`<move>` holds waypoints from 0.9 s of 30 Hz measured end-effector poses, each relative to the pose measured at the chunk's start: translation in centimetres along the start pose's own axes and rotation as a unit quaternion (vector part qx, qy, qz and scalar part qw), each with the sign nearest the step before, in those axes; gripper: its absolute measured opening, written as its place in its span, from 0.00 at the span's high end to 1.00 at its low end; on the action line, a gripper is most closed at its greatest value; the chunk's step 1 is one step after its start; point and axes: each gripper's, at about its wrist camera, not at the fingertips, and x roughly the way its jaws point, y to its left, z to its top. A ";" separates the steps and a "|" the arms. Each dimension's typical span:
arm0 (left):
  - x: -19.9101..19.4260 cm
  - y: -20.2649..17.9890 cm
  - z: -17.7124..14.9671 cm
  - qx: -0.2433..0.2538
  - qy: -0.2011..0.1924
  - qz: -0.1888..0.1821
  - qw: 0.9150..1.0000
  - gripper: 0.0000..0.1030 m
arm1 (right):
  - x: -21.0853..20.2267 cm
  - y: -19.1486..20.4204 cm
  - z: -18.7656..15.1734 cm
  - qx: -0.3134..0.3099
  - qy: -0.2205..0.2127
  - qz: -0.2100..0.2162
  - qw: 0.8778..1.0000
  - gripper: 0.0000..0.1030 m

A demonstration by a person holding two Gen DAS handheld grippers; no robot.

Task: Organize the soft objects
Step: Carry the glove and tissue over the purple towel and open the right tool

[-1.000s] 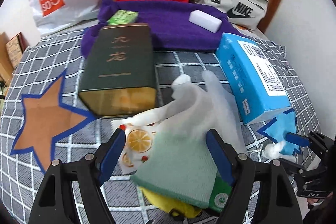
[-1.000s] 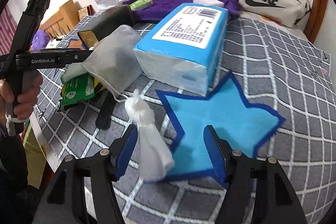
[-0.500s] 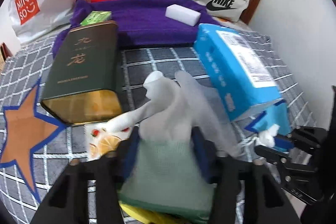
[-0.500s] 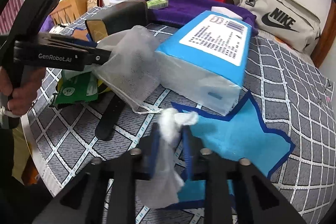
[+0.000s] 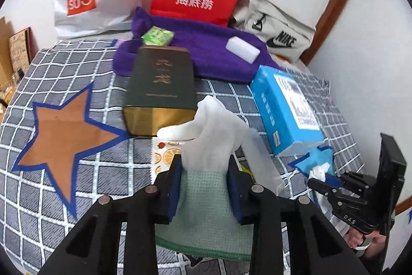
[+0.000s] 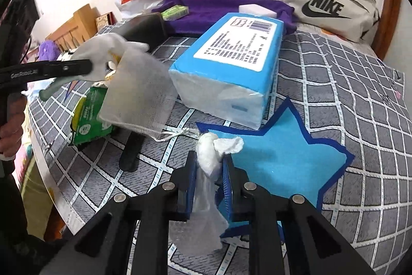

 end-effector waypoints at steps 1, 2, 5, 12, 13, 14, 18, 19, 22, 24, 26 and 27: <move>-0.5 0.2 0.0 -0.005 -0.005 0.002 1.000 0.70 | -0.1 -0.1 0.1 0.005 0.001 0.000 1.000 0.82; -0.8 0.3 0.1 -0.006 -0.009 0.003 1.000 0.70 | -0.3 -0.2 0.1 0.009 0.002 0.000 1.000 0.82; -2.3 0.7 0.2 -0.015 -0.024 0.001 1.000 0.70 | -1.1 -0.2 0.2 0.018 -0.002 0.001 1.000 0.82; -4.7 1.3 0.4 -0.037 -0.046 -0.028 0.998 0.70 | -3.0 -0.2 1.1 0.029 -0.016 0.011 0.999 0.82; -4.9 1.2 0.5 -0.036 -0.048 -0.026 0.998 0.70 | -3.2 -0.1 1.3 0.029 -0.018 0.011 0.999 0.82; -5.2 1.1 0.6 -0.034 -0.050 -0.023 0.998 0.70 | -3.5 0.0 1.5 0.028 -0.019 0.012 0.999 0.82; -5.8 0.8 1.1 -0.032 -0.058 -0.022 0.998 0.70 | -4.4 0.1 2.4 0.028 -0.030 0.013 0.999 0.82; -5.9 0.7 1.2 -0.031 -0.059 -0.021 0.998 0.70 | -4.7 0.1 2.7 0.029 -0.034 0.014 0.999 0.82; -6.3 0.5 1.9 -0.027 -0.062 -0.012 0.998 0.70 | -5.1 -0.1 3.5 0.031 -0.038 0.010 0.999 0.82; -6.6 0.6 2.5 -0.029 -0.066 -0.005 0.997 0.70 | -5.3 -0.3 4.0 0.034 -0.042 0.010 0.999 0.82; -6.9 0.5 3.0 -0.028 -0.070 0.001 0.997 0.70 | -5.7 -0.5 4.6 0.034 -0.047 0.008 0.998 0.82; -7.0 0.4 3.3 -0.028 -0.071 0.005 0.997 0.70 | -5.8 -0.6 4.9 0.033 -0.049 0.007 0.998 0.82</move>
